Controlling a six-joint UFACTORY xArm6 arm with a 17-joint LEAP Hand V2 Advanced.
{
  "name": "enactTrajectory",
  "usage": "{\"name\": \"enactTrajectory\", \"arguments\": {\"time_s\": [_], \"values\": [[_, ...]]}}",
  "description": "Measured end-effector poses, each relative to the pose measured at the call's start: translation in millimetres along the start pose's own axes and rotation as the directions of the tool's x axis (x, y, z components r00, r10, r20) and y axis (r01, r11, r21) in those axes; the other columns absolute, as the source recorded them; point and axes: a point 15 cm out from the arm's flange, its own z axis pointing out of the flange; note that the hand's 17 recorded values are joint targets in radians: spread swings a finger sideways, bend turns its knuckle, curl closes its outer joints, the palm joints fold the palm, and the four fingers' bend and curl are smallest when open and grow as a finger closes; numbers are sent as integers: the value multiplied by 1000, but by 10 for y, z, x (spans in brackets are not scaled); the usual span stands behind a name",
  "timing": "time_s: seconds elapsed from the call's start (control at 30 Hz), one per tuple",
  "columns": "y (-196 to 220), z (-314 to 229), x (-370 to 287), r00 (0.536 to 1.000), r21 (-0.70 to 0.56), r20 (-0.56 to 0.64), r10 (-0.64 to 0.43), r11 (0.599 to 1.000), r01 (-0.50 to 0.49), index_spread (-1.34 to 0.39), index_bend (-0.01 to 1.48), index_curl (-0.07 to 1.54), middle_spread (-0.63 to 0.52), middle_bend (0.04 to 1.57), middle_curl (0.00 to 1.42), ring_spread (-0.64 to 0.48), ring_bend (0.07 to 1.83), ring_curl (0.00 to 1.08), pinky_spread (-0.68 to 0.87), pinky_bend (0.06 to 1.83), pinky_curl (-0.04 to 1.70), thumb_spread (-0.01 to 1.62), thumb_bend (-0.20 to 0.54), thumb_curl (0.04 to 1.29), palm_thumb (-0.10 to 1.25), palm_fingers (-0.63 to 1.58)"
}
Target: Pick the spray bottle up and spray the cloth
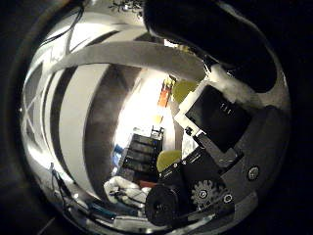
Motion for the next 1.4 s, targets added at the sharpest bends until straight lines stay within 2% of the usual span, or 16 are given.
{"name": "enactTrajectory", "arguments": {"time_s": [0.13, 0.3, 0.47, 0.6, 0.8, 1.0, 1.1, 1.23, 1.4], "values": [[313, 146, -429, 999, -244, -33, -30, 969, 21, -165, 1240, 714, -76, 1413, 652, -217, 1388, 757, -151, 1120, 1240, 1019, -13, 720, 1025, 1117], [569, 193, -827, 978, -381, -175, -115, 924, 41, -165, 1242, 703, -76, 1412, 647, -219, 1377, 767, -158, 1082, 1309, 1020, -14, 713, 1027, 1123], [788, 285, -1102, 925, -513, -311, -218, 858, 31, -164, 1242, 694, -76, 1409, 643, -221, 1366, 777, -165, 1054, 1354, 1021, -14, 708, 1028, 1130], [991, 320, -1263, 866, -614, -402, -296, 789, -15, -164, 1243, 688, -76, 1407, 641, -222, 1358, 784, -170, 1035, 1378, 1027, -14, 704, 1033, 1133], [1192, 423, -1328, 802, -673, -500, -325, 729, -124, -164, 1240, 682, -76, 1402, 639, -222, 1351, 791, -176, 1022, 1400, 1037, -12, 697, 1035, 1141], [1200, 503, -1259, 742, -721, -541, -396, 673, -166, -164, 1240, 679, -76, 1401, 638, -223, 1345, 797, -180, 1015, 1413, 1036, -14, 693, 1034, 1144], [1157, 580, -1103, 737, -753, -536, -411, 628, -197, -164, 1240, 678, -76, 1400, 638, -223, 1343, 800, -182, 1013, 1417, 1038, -13, 693, 1032, 1144], [1118, 681, -906, 761, -801, -490, -425, 563, -201, -163, 1234, 675, -76, 1400, 638, -224, 1342, 803, -185, 1011, 1421, 1040, -13, 693, 1032, 1143], [1052, 658, -606, 763, -805, -506, -403, 538, -249, -171, 1231, 675, -76, 1400, 638, -224, 1340, 806, -187, 1010, 1424, 1044, -14, 688, 1024, 1144]]}}
